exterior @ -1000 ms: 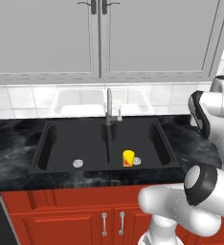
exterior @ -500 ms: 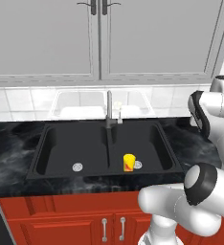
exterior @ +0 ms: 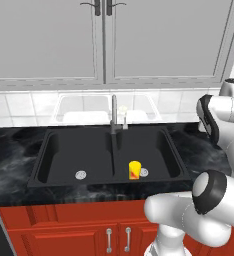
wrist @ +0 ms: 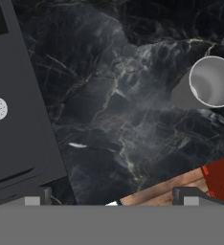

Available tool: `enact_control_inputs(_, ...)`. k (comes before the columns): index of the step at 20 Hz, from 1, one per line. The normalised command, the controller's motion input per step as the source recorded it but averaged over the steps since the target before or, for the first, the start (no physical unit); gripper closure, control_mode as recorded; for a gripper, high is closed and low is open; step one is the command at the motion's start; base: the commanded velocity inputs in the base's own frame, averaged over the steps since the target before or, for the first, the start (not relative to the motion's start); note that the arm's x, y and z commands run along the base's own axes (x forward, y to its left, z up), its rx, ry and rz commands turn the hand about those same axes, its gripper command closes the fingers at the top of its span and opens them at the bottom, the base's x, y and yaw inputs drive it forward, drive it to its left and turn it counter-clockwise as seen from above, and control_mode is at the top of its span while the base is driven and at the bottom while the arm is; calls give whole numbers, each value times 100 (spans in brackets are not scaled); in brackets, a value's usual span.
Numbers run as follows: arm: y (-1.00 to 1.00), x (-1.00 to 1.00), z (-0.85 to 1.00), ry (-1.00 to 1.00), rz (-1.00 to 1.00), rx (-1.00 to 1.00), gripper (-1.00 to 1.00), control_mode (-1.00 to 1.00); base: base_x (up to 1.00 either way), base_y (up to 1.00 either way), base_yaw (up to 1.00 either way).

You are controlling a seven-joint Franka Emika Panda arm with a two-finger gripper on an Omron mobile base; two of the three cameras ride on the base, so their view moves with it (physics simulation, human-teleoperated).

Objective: Place the glass cup in the left basin and the cup in the right basin of the sink.

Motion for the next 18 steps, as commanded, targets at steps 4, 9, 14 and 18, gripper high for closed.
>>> enact_control_inputs(4,0,0,0,0,0,0,-100,100,16,-2,0)
enact_control_inputs(9,0,0,0,0,0,0,-100,100,2,-2,0)
enact_control_inputs(14,0,0,0,0,0,0,-100,100,0,0,0)
enact_control_inputs(18,0,0,0,0,0,0,-100,100,0,0,0)
